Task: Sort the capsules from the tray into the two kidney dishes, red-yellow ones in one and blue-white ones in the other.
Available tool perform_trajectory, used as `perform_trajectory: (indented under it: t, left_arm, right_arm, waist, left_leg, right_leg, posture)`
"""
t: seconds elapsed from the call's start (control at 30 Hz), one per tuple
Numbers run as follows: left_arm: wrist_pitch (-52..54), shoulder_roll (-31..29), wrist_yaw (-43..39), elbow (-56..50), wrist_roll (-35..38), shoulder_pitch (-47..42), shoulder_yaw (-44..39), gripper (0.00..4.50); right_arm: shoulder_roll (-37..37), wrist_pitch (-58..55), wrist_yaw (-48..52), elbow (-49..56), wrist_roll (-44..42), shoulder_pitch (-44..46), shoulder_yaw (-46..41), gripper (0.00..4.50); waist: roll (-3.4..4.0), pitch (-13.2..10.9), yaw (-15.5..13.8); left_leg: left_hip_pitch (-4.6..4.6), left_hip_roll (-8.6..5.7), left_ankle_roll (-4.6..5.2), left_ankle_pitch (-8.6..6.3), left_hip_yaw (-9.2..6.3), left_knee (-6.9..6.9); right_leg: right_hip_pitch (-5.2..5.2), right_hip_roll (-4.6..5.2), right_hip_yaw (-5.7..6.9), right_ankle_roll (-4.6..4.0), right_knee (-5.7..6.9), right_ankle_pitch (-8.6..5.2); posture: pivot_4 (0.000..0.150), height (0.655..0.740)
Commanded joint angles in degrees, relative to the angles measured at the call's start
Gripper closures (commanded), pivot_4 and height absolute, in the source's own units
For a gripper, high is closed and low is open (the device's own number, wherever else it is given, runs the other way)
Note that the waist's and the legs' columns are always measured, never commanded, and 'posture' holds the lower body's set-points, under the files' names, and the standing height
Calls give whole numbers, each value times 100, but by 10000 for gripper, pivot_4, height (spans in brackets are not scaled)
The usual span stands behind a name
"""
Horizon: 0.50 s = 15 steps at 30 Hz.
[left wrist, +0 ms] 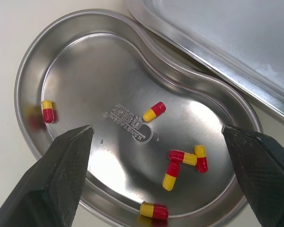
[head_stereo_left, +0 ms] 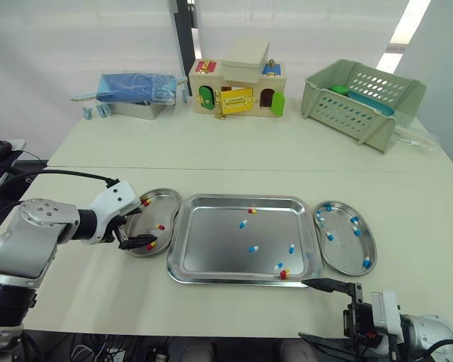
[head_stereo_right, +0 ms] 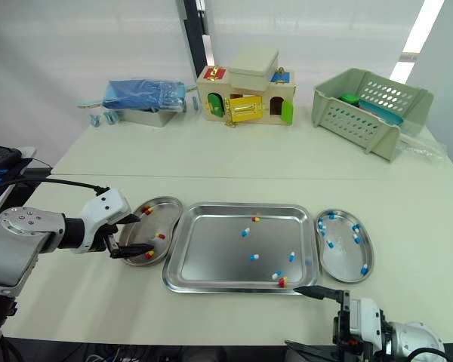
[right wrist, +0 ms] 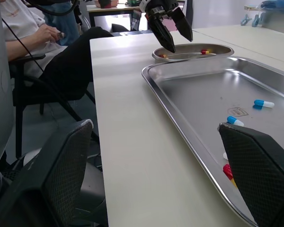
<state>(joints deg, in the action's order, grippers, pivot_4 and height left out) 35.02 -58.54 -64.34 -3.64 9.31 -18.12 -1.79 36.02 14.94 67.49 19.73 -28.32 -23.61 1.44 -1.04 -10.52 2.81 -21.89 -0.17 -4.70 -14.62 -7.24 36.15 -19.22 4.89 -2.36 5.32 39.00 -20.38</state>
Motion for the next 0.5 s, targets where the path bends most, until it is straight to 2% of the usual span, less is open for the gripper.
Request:
perform_trajectory:
  t: [0.03,0.17,0.27,0.5]
  left_arm:
    - [-330,56,-70,-41,295,-44,-300,109]
    - [-758,313,-316,195,1073,187,-1154,109]
    - [-582,631,-389,277,1875,314,-1930,109]
    - [191,682,-268,276,2756,528,-2518,109]
  right_arm:
    - [58,-21,-8,152,-140,-5,-147,0]
    - [124,-195,-81,294,-169,-26,-236,0]
    - [306,-491,-151,544,-316,-204,-451,0]
    - [496,-1132,-461,1031,-579,-297,-764,0]
  waist:
    - [0,0,-4]
    - [0,0,19]
    - [0,1,16]
    - [-3,2,12]
  left_leg:
    - [0,0,0,0,0,0]
    - [0,2,0,0,1,0]
    - [0,1,0,0,2,0]
    - [0,2,0,0,-2,1]
  right_leg:
    - [0,0,0,0,0,0]
    - [-2,0,0,0,1,0]
    - [-3,2,-1,0,3,0]
    - [0,2,2,0,2,0]
  posture:
    - [1500,7400]
    - [1500,7400]
    - [1500,7400]
    - [1500,7400]
